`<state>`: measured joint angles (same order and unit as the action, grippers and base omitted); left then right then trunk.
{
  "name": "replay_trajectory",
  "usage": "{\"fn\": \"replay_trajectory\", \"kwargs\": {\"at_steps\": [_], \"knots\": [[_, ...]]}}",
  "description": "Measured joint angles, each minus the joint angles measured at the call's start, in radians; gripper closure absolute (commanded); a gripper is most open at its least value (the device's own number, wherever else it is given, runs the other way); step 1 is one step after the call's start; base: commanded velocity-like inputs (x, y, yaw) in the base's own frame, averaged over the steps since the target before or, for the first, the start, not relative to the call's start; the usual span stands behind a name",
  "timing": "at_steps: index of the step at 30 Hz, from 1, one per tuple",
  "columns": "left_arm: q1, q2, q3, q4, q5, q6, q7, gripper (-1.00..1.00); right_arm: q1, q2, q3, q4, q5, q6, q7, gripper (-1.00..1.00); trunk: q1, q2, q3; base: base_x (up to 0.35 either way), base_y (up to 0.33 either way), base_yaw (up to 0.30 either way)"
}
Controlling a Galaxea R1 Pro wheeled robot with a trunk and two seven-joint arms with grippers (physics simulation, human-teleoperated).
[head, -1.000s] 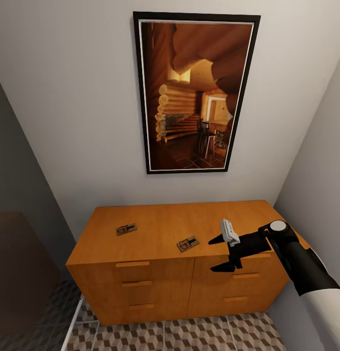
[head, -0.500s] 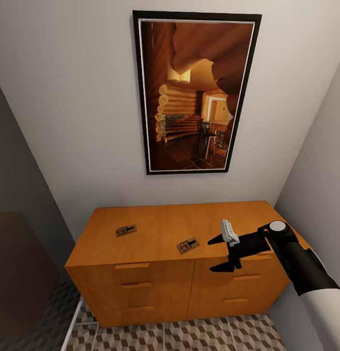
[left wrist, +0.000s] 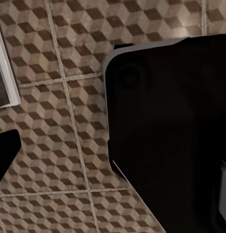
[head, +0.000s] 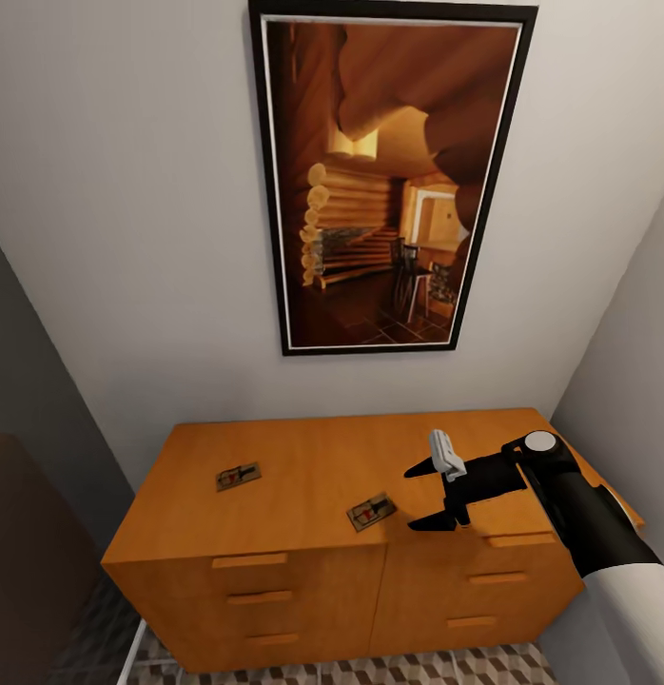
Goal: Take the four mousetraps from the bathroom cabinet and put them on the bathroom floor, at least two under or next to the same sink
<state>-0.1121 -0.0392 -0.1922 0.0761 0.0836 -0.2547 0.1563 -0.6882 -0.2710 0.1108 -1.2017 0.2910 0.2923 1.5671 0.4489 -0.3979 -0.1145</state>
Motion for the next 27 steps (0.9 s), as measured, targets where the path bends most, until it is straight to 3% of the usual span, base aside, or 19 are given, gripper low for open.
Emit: {"fn": "replay_trajectory", "kwargs": {"at_steps": [9, 27], "knots": [[0.005, 0.005, 0.000, -0.001, 0.000, 0.000, -0.001, -1.00, 0.000, 0.001, 0.000, 0.010, 0.000, -0.002, -0.001, -1.00, 0.000, 0.000, 0.000, 0.162, 0.000, 0.000], [0.008, 0.014, 0.001, -0.001, 0.000, 0.000, -0.002, -1.00, 0.000, 0.002, 0.000, 0.018, 0.000, -0.005, -0.008, -1.00, 0.001, 0.000, 0.000, 0.012, 0.000, 0.000]]}}
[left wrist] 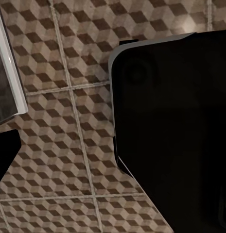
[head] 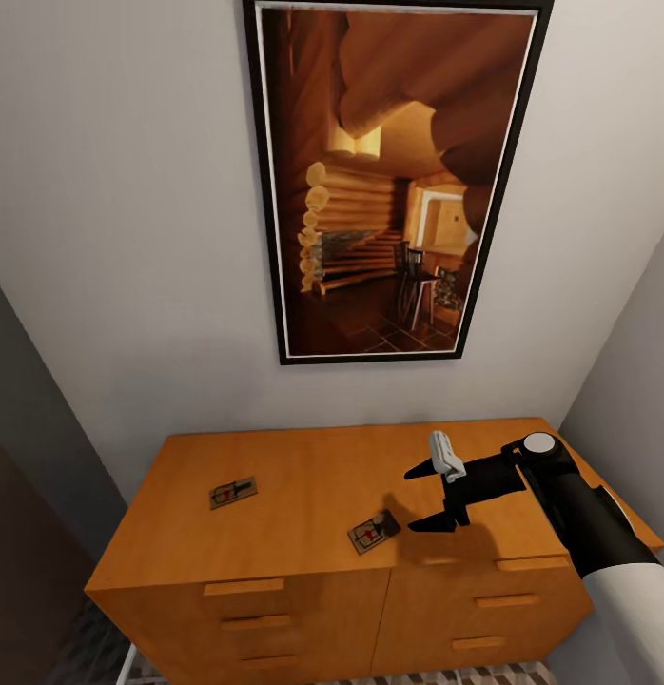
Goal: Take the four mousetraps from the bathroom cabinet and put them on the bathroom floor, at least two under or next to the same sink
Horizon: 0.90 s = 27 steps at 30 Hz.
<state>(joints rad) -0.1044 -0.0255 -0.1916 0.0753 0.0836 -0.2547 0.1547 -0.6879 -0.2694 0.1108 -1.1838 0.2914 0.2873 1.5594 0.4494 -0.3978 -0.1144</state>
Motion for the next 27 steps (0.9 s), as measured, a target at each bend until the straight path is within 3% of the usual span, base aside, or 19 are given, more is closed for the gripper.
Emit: {"fn": "replay_trajectory", "kwargs": {"at_steps": [27], "knots": [[0.000, 0.000, -0.001, 0.000, 0.000, 0.000, -0.002, -1.00, 0.000, -0.002, -0.001, 0.018, 0.000, -0.004, -0.002, -1.00, 0.000, 0.000, -0.002, 0.048, 0.000, 0.000]]}}
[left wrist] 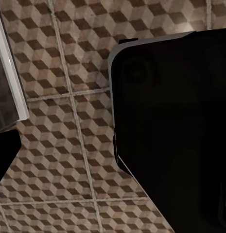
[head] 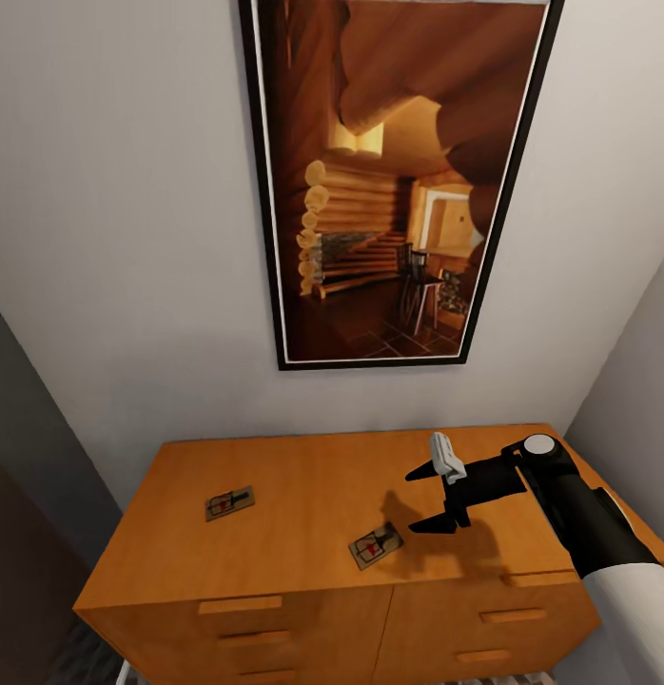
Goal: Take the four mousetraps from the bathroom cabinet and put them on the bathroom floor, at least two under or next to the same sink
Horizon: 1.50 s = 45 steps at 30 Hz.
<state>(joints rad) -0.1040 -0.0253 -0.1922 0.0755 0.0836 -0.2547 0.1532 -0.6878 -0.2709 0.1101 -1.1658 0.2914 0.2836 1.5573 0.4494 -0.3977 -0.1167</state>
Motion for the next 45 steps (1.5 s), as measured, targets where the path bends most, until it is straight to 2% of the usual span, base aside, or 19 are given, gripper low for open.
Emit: {"fn": "replay_trajectory", "kwargs": {"at_steps": [45], "knots": [[0.006, 0.000, 0.000, 0.000, -0.001, -0.001, -0.003, -1.00, 0.000, 0.002, 0.000, 0.013, 0.001, 0.000, -0.001, -1.00, 0.000, 0.000, -0.066, 0.000, 0.000, 0.000]]}}
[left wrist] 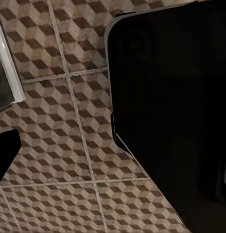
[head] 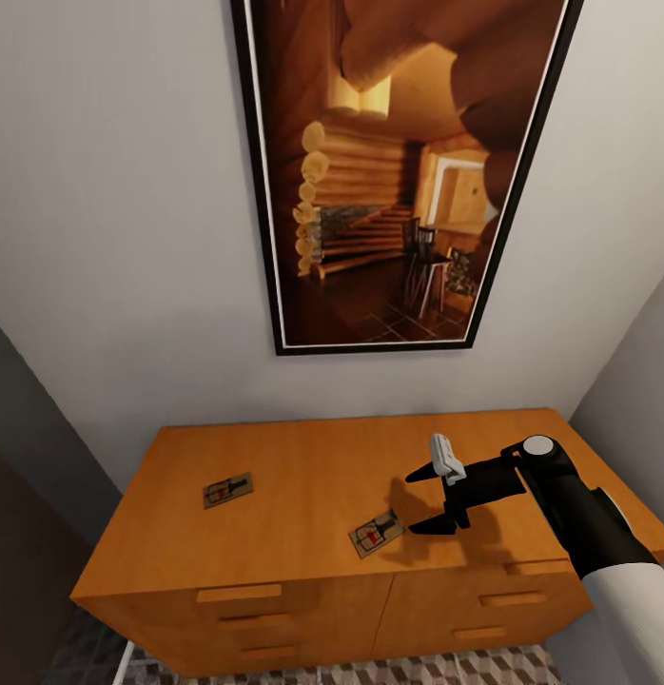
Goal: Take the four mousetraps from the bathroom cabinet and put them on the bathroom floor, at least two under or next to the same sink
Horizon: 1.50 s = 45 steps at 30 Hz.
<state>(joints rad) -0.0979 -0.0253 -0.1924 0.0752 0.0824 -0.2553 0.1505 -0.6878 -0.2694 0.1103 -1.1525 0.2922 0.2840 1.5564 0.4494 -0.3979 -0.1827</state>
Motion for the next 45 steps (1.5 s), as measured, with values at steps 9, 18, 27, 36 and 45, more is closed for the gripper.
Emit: {"fn": "replay_trajectory", "kwargs": {"at_steps": [9, 18, 27, 36, 45], "knots": [[0.000, -0.001, 0.000, 0.000, 0.000, -0.001, -0.001, -1.00, 0.000, -0.001, -0.001, 0.000, 0.006, -0.016, -0.009, -1.00, 0.000, 0.000, -0.003, 0.000, 0.000, 0.000], [0.000, -0.001, 0.000, -0.001, -0.001, -0.001, -0.002, -1.00, 0.000, -0.001, -0.001, 0.000, 0.009, -0.056, -0.053, -1.00, 0.000, 0.000, -0.003, 0.000, 0.000, 0.000], [0.000, -0.002, 0.000, -0.002, -0.002, -0.001, -0.002, -1.00, 0.000, -0.001, 0.001, 0.000, 0.026, -0.096, -0.101, -1.00, 0.000, 0.000, -0.003, 0.000, 0.000, 0.000], [0.000, -0.002, 0.000, -0.002, -0.002, -0.001, -0.002, -1.00, 0.000, 0.006, 0.005, 0.000, 0.034, -0.120, -0.123, -1.00, 0.000, 0.000, -0.003, 0.000, 0.000, 0.000], [0.000, -0.002, 0.000, -0.002, -0.002, -0.001, -0.002, -1.00, 0.000, 0.014, 0.016, 0.000, 0.034, -0.122, -0.124, -1.00, 0.000, 0.000, -0.003, 0.000, 0.000, 0.000]]}}
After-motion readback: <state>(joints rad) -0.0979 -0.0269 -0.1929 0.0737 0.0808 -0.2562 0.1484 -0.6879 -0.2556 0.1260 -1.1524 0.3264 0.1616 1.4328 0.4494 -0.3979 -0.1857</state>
